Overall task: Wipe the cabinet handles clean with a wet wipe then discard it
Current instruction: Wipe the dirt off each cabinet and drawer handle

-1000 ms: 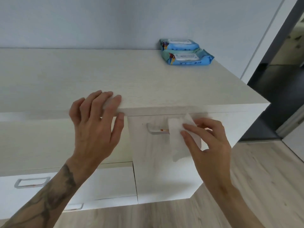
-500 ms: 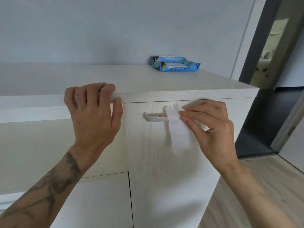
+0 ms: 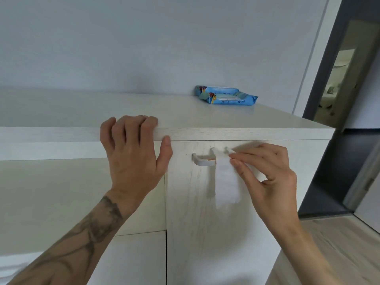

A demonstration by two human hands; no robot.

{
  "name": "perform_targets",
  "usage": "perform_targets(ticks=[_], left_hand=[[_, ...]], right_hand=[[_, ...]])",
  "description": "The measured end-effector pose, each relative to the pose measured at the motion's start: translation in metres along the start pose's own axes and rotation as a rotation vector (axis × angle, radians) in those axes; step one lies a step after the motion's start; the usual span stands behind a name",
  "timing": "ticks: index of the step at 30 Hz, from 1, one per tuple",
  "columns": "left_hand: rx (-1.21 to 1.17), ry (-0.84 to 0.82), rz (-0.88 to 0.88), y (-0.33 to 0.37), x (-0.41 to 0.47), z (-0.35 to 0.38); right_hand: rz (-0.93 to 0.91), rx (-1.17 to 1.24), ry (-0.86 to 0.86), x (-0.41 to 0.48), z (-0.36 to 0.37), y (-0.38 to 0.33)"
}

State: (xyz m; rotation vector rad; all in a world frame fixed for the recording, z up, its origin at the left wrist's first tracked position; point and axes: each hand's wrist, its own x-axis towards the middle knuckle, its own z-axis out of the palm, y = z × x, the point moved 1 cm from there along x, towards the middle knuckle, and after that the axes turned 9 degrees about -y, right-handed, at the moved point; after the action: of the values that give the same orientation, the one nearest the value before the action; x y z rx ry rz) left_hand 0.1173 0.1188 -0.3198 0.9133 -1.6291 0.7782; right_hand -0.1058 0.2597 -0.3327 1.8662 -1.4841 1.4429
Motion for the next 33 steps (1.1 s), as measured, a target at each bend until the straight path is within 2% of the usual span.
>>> perform_targets(ticks=[4,10,15,20,26,30,33], left_hand=[[-0.002,0.020,0.008,-0.002,0.000,0.003],[0.016,0.056,0.018,-0.003,0.000,0.008],[0.025,0.065,0.027,-0.004,0.000,0.010],[0.021,0.075,0.030,-0.005,0.000,0.012],[0.024,0.081,0.032,-0.005,0.000,0.014],[0.030,0.077,0.028,-0.005,0.000,0.014],[0.029,0.081,0.029,-0.005,0.000,0.014]], right_hand=[[-0.092,-0.043,-0.067,0.006,-0.004,0.004],[-0.028,0.003,-0.016,0.003,-0.005,0.005],[-0.121,-0.007,-0.110,0.012,-0.005,0.007],[-0.043,0.031,-0.046,0.008,-0.007,0.007],[-0.109,0.040,-0.105,0.014,-0.001,0.000],[0.023,0.071,-0.005,0.017,-0.019,0.006],[-0.021,-0.002,-0.059,0.011,-0.015,0.007]])
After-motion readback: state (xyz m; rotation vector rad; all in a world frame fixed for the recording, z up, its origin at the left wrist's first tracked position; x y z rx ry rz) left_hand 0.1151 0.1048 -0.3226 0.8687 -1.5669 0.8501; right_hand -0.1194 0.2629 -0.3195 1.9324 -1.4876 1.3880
